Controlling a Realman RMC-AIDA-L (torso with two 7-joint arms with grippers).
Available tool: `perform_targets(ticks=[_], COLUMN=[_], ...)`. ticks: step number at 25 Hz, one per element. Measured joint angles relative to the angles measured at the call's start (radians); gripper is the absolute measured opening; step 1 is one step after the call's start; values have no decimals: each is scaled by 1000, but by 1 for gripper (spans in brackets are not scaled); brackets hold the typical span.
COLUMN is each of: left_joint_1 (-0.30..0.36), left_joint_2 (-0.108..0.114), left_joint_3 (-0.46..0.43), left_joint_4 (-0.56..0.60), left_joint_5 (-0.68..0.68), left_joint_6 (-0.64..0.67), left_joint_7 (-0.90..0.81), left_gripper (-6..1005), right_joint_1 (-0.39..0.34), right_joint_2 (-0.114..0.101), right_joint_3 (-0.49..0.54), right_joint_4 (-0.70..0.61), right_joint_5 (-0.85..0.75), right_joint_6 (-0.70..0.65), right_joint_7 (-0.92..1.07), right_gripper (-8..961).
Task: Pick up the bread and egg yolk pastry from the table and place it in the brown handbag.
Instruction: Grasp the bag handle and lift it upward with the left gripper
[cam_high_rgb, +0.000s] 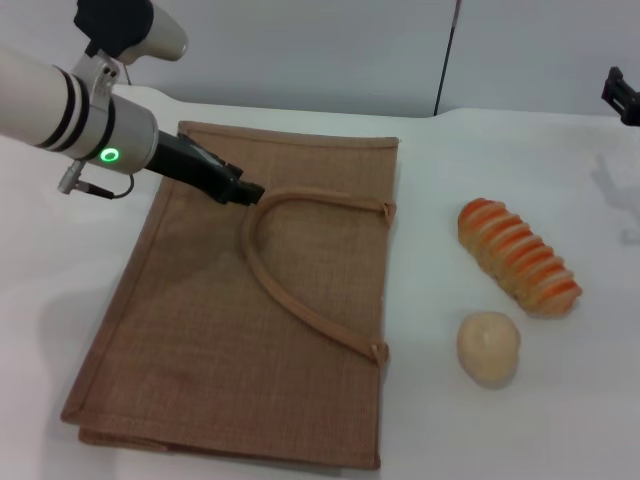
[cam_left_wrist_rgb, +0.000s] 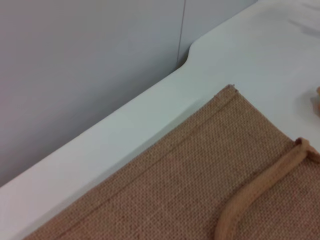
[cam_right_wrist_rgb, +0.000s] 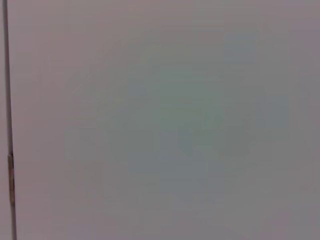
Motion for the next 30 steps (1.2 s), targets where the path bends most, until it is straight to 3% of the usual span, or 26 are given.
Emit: perform_targets(ticks=[8, 14, 30], left_joint_1=[-48, -52, -84], left_joint_2=[-5, -24, -39], left_joint_3=[6, 7, 7], left_joint_4=[-96, -115, -180], left_joint_5=[5, 24, 41], left_joint_6=[52, 97, 147], left_joint_7=[10, 10, 15], left_gripper=[450, 455, 448], right_joint_1=[5, 9, 14], right_joint_2=[0, 0, 2], right_joint_3=[0, 0, 0], right_joint_4=[-1, -1, -1], right_joint_5=[0, 0, 0], right_joint_6=[0, 0, 0], right_joint_7=[10, 10, 12], right_gripper=[842, 842, 842])
